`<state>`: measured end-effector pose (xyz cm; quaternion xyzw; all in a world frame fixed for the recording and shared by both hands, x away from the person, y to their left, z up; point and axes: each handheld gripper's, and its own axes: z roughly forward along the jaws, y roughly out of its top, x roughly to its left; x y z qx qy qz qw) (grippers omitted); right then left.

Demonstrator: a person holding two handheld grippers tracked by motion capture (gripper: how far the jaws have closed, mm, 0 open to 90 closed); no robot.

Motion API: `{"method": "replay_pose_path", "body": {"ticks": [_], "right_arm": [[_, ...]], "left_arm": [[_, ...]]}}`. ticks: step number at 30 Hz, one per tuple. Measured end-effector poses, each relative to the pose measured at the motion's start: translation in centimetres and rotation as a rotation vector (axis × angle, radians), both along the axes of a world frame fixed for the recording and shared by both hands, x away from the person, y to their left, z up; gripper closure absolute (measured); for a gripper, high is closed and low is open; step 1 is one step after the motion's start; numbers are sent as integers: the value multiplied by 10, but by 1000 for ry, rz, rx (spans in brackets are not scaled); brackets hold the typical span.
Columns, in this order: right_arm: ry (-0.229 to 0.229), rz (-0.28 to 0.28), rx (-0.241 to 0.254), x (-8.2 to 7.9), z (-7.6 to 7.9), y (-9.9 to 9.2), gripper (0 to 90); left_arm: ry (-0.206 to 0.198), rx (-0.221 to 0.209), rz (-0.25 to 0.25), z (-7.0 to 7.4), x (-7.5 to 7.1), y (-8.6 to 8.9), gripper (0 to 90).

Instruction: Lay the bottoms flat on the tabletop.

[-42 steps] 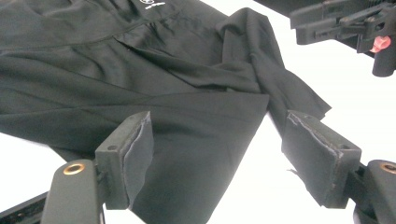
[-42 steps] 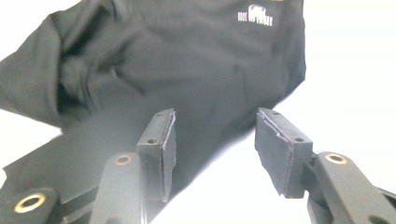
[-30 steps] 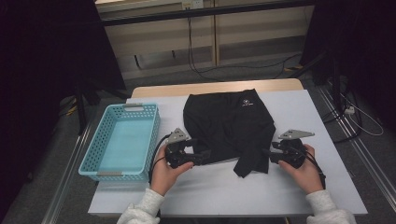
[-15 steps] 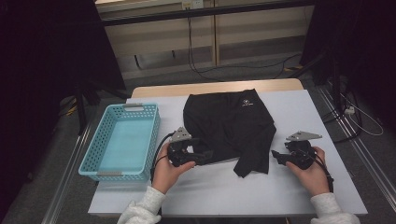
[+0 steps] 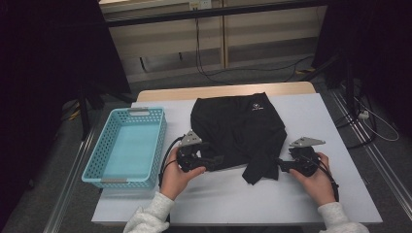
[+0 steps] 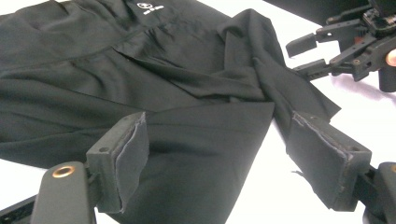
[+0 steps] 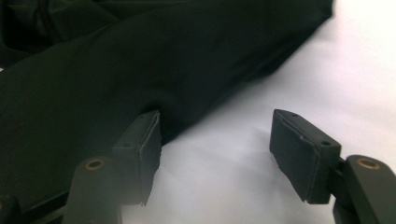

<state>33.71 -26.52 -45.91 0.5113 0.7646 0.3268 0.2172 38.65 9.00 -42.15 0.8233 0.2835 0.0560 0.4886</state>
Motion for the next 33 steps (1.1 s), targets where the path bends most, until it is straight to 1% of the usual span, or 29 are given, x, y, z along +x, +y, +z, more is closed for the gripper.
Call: {"method": "replay_pose_path", "body": {"ticks": [1, 3, 5, 9, 10, 13, 14, 15, 16, 17, 18, 19, 20, 21, 22, 23, 24, 25, 26, 28, 30, 31, 32, 33], "right_arm": [[2, 10, -10, 1, 0, 2, 334], [0, 10, -12, 2, 0, 6, 334], [-7, 11, -3, 3, 2, 8, 334], [3, 18, 5, 4, 1, 11, 334], [5, 20, 14, 4, 2, 11, 335], [-7, 52, 59, 3, 7, 13, 336], [-8, 60, 65, 3, 8, 14, 336], [4, 73, 67, 3, 7, 15, 336], [15, 80, 53, 4, 5, 18, 335], [15, 82, 47, 4, 3, 20, 332], [17, 88, 56, 5, 2, 22, 332], [18, 95, 55, 6, 2, 24, 341], [22, 92, 54, 6, 2, 26, 415], [31, 104, 85, 7, 2, 27, 532], [38, 124, 103, 8, 3, 28, 600], [31, 131, 83, 7, 6, 30, 647], [24, 149, 64, 7, 8, 32, 699], [29, 173, 82, 7, 10, 33, 770], [25, 190, 105, 6, 12, 33, 818], [13, 204, 119, 4, 16, 32, 827], [-2, 202, 126, 1, 23, 31, 832], [-13, 203, 132, -1, 27, 28, 853], [-20, 197, 148, -3, 31, 23, 874], [-22, 188, 163, -4, 33, 19, 875]], "left_arm": [[-1, 1, -6, -1, -1, -1, 213], [3, 5, -12, -3, -1, -3, 213], [3, 6, -14, -3, -1, -3, 213], [0, 6, -9, -3, -1, -3, 213], [1, 7, -9, -3, -1, -3, 213], [3, 12, -11, -4, -2, -3, 213], [4, 12, -12, -4, -2, -4, 213], [6, 11, -12, -4, -2, -4, 213], [6, 12, -12, -4, -2, -4, 213], [6, 12, -12, -4, -2, -4, 213], [6, 11, -13, -4, -2, -4, 213], [6, 11, -13, -4, -2, -4, 213], [4, 10, -12, -4, -2, -4, 213], [3, 10, -12, -4, -2, -4, 213], [5, 11, -12, -4, -2, -4, 213], [6, 14, -13, -5, -2, -4, 213], [2, 19, -18, -5, -2, -4, 213], [4, 20, -19, -5, -2, -4, 213], [3, 21, -21, -5, -2, -4, 213], [3, 14, -15, -4, -2, -4, 213], [3, 14, -14, -4, -2, -4, 213], [3, 10, -12, -4, -2, -4, 213], [2, 11, -12, -4, -2, -3, 214], [3, 12, -11, -4, -2, -3, 214]]}}
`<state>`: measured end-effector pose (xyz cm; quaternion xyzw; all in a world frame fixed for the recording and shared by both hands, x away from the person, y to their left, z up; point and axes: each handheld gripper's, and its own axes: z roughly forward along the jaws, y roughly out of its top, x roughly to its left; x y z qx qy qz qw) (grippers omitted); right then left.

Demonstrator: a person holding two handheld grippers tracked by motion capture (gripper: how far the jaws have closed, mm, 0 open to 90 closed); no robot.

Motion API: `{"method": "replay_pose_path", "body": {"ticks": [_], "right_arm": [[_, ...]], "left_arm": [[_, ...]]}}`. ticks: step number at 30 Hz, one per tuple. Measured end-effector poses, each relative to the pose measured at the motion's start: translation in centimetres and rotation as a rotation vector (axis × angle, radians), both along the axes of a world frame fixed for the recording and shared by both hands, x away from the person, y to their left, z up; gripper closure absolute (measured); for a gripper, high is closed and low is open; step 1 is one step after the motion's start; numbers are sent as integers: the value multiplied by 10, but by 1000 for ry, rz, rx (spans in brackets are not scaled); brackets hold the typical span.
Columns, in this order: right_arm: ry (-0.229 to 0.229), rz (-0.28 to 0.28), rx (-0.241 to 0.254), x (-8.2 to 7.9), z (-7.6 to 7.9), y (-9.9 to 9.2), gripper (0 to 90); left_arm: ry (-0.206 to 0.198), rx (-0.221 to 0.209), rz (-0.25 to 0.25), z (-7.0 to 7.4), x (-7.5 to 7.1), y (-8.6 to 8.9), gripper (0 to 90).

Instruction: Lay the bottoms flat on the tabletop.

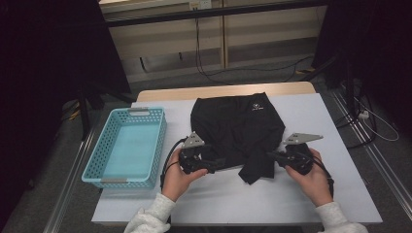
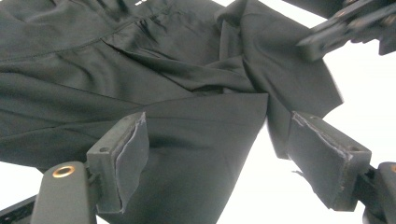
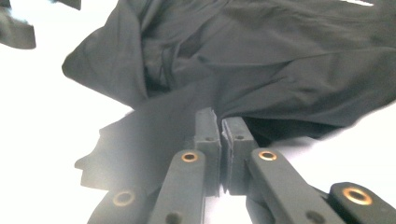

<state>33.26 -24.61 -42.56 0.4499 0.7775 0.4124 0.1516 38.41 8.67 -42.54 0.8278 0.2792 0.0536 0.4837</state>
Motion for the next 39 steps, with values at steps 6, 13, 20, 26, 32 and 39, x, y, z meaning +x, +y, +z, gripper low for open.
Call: {"method": "replay_pose_path", "body": {"ticks": [6, 13, 20, 26, 32, 39], "right_arm": [[36, -68, 36, -13, 3, -30, 895], [72, -121, 31, -24, 3, -54, 895], [106, -192, -22, -35, -3, -81, 894], [143, -233, -39, -36, -10, -101, 889], [115, -265, -138, -31, -13, -97, 832], [52, -242, -140, -35, -3, -73, 594]], "left_arm": [[-1, -1, -3, 2, 0, 0, 214], [-1, -6, -4, 3, -1, 0, 214], [-4, -15, -8, 6, -2, 0, 215], [0, -17, -8, 5, -1, -1, 217], [1, -16, -14, 4, -2, -3, 218], [-3, -16, -16, 5, -1, -2, 217]]}}
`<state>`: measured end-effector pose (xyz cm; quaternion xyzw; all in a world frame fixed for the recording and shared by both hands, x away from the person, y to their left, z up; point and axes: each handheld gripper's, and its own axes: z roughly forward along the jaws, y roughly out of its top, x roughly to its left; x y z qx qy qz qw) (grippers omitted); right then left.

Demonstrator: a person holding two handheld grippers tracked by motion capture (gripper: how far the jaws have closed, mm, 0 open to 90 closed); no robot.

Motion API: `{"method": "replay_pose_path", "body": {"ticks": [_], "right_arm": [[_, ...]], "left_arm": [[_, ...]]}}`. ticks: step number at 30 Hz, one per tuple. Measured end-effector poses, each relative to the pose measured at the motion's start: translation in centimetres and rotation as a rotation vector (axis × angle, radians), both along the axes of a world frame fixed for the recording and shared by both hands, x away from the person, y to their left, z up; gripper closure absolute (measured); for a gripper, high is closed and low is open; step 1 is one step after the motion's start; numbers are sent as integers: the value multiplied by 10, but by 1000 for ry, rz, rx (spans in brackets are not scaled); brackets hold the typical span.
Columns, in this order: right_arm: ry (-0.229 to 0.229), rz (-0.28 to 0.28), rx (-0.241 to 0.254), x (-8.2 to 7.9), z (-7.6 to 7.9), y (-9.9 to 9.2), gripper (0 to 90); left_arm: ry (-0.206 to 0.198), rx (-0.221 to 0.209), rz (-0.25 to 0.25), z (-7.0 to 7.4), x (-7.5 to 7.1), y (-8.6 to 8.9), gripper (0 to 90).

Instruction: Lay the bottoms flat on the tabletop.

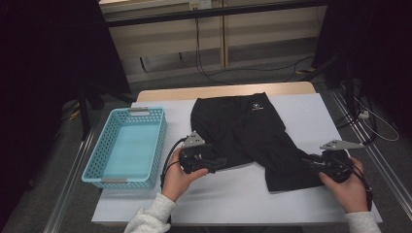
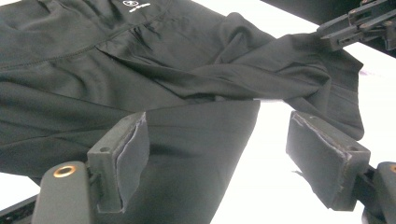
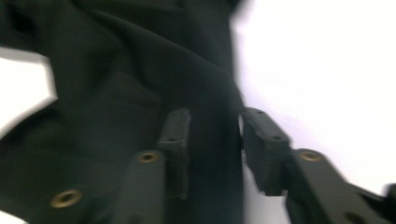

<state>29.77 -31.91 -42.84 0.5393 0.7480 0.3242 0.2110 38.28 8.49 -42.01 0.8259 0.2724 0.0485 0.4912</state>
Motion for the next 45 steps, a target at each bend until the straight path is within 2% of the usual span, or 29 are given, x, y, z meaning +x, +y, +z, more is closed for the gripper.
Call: {"method": "replay_pose_path", "body": {"ticks": [3, 5, 9, 14, 18, 22, 24, 25, 26, 27, 28, 31, 34, 36, 38, 42, 45], "right_arm": [[-9, 65, 54, 0, 2, 20, 559], [-8, 106, 72, 0, 0, 33, 524], [5, 133, 113, -2, -3, 50, 523], [8, 209, 98, -8, -4, 70, 604], [47, 267, 61, -10, -14, 86, 615], [57, 287, 26, -9, -20, 97, 608], [54, 290, 29, -9, -19, 101, 601], [53, 289, 16, -10, -18, 105, 605], [63, 275, -21, -10, -19, 107, 606], [56, 268, -45, -10, -20, 109, 609], [46, 270, -40, -10, -21, 110, 619], [40, 286, -59, -9, -21, 112, 739], [46, 308, -51, -9, -20, 112, 872], [57, 311, -42, -9, -19, 110, 883], [64, 327, -7, -10, -15, 107, 885], [19, 369, 38, -23, 5, 105, 885], [11, 388, 53, -31, 10, 103, 885]], "left_arm": [[-1, -1, 2, 1, 0, 1, 218], [-1, -1, 5, 2, 0, 2, 217], [-7, -10, 8, 4, 0, 4, 217], [-4, -11, 7, 3, 0, 2, 217], [-7, -10, 7, 3, 1, 3, 217], [-3, -11, 12, 3, 1, 3, 217], [-3, -5, 4, 3, 1, 3, 218], [-3, -5, 5, 3, 2, 3, 219], [-4, -8, 9, 3, 2, 3, 219], [-2, -11, 11, 3, 2, 3, 219], [-5, -7, 10, 4, 1, 4, 219], [-6, -10, 8, 4, 1, 4, 220], [-3, -6, 3, 3, 1, 3, 220], [-3, -9, 6, 3, 2, 4, 220], [-1, -12, 9, 3, 2, 4, 220], [0, -24, 15, 6, 2, 7, 219], [-1, -27, 19, 6, 2, 8, 219]]}}
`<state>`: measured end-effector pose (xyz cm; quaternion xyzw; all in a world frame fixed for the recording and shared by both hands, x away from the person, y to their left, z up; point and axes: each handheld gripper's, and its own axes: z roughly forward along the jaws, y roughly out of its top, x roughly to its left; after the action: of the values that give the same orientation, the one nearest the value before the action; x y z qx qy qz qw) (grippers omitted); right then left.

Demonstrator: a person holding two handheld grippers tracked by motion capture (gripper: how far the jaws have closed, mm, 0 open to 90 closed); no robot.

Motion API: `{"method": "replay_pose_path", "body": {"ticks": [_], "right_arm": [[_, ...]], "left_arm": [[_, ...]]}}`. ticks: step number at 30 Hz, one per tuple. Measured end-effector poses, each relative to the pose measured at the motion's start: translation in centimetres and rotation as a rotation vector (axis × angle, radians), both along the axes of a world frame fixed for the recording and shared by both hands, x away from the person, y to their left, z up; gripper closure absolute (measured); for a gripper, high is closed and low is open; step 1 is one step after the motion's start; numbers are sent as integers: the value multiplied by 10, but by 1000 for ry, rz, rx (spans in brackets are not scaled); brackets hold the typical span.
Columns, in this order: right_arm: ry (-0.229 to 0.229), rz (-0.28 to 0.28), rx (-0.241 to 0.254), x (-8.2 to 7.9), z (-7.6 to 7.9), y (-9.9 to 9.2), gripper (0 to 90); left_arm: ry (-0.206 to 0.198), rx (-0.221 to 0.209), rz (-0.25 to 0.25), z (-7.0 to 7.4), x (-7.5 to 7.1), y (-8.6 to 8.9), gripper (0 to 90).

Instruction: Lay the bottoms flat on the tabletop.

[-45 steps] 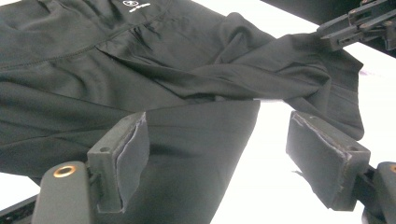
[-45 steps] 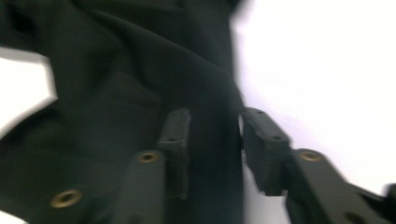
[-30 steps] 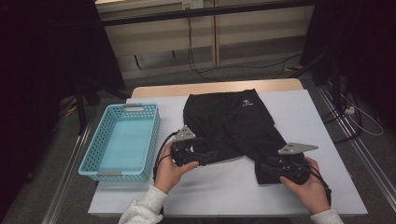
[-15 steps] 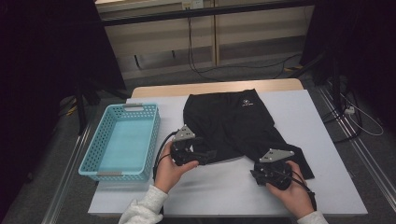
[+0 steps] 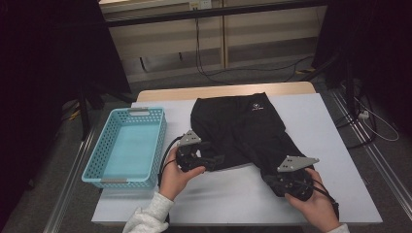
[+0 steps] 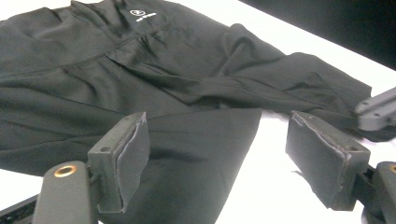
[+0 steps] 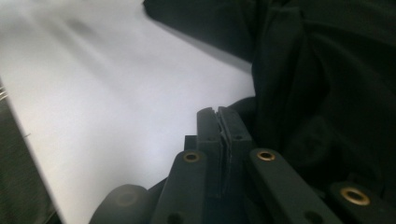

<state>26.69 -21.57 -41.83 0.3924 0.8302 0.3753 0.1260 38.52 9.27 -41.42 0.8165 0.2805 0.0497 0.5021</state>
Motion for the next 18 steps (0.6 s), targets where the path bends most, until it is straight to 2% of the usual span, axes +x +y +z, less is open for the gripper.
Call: {"method": "replay_pose_path", "body": {"ticks": [3, 5, 9, 11, 12, 14, 15, 18], "right_arm": [[29, 22, -4, -6, -5, 0, 884], [19, 20, -1, -10, -5, -2, 884], [-17, 7, 30, -17, 7, -15, 882], [-13, 13, 61, -20, 7, -20, 879], [10, 26, 88, -21, 3, -20, 878], [31, 44, 85, -21, -2, -14, 878], [34, 70, 68, -21, -3, -7, 878], [37, 120, 75, -21, -6, 7, 847]], "left_arm": [[1, 3, 1, 0, 0, 0, 219], [1, 0, 0, 0, 0, 0, 219], [-1, 2, -1, 0, 0, 0, 219], [1, 5, -1, -1, 0, -1, 219], [2, 6, -1, -2, 0, -1, 219], [1, 10, -2, -1, 0, -2, 219], [0, 3, -1, -1, 0, -3, 219], [-2, 11, -11, -1, -1, -4, 219]]}}
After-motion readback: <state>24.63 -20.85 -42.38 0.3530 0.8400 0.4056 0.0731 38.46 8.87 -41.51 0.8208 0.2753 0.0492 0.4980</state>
